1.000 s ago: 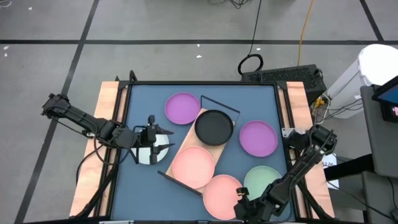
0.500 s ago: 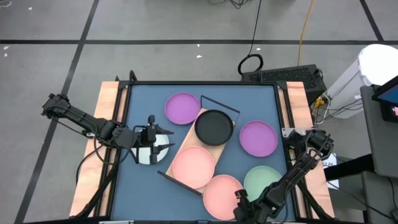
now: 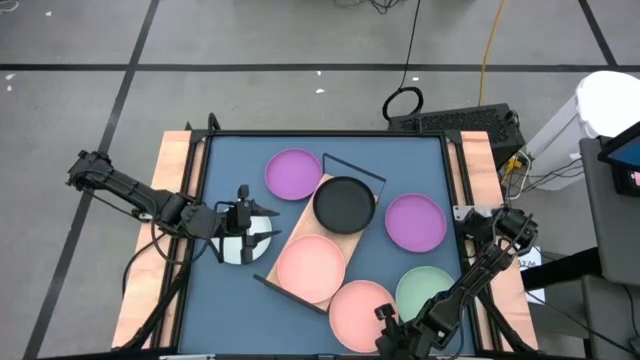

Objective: Place and stack plates onto a shelf
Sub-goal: Stack the pink plate on top of the pink plate on the shelf

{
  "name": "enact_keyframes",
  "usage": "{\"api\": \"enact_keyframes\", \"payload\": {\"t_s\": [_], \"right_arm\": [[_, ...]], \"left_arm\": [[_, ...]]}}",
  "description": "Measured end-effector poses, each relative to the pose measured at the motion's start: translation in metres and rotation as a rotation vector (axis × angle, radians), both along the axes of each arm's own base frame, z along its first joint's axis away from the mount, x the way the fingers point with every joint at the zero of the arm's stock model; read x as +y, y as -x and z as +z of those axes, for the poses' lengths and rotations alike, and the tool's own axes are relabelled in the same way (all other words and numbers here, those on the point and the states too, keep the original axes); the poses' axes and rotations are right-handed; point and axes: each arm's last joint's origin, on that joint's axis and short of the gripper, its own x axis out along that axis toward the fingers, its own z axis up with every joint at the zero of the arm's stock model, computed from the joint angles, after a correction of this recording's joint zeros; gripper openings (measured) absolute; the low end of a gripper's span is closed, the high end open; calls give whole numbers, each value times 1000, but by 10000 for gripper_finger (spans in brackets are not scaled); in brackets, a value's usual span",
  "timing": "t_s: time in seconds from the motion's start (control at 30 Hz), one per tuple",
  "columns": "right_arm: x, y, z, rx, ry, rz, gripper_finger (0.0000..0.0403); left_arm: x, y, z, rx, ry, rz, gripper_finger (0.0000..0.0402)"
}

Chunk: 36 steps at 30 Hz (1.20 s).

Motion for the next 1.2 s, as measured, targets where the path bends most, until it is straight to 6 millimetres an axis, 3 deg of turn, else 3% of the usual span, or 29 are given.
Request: {"api": "enact_keyframes", "payload": {"t_s": [0.4,0.93,1.2], "right_arm": [[-10,9,51,-92,-94,36,1],[-45,33,124,-336,-61,30,0],[-67,38,152,-495,7,-51,0]], "left_arm": [[0,0,0,1,-12,-4,209],[0,0,0,-1,-33,-12,209],[-16,-17,-5,-26,-165,-136,205]]}}
